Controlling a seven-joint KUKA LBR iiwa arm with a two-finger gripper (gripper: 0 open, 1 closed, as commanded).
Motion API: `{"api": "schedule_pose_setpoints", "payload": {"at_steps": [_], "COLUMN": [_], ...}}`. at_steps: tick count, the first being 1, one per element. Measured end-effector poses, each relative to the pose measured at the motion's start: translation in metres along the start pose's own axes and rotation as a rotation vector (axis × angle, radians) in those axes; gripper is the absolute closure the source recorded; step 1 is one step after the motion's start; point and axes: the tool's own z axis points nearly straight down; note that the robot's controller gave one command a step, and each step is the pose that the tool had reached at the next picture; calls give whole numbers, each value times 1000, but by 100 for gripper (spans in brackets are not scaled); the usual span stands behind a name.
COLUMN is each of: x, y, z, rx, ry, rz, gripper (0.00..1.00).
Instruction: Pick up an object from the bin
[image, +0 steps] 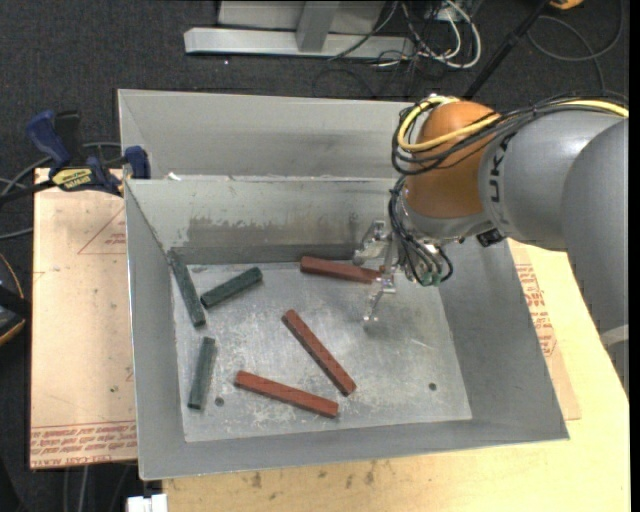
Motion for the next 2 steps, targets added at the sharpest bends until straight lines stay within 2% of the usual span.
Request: {"api": "schedule_pose_setpoints", "payload": {"at_steps": [1,2], "x": [-2,-6], "y": [2,20], "z": [13,16], "rx": [1,9], "ry": [-1,-1], "rz": [41,-31], "gripper": [0,0]}}
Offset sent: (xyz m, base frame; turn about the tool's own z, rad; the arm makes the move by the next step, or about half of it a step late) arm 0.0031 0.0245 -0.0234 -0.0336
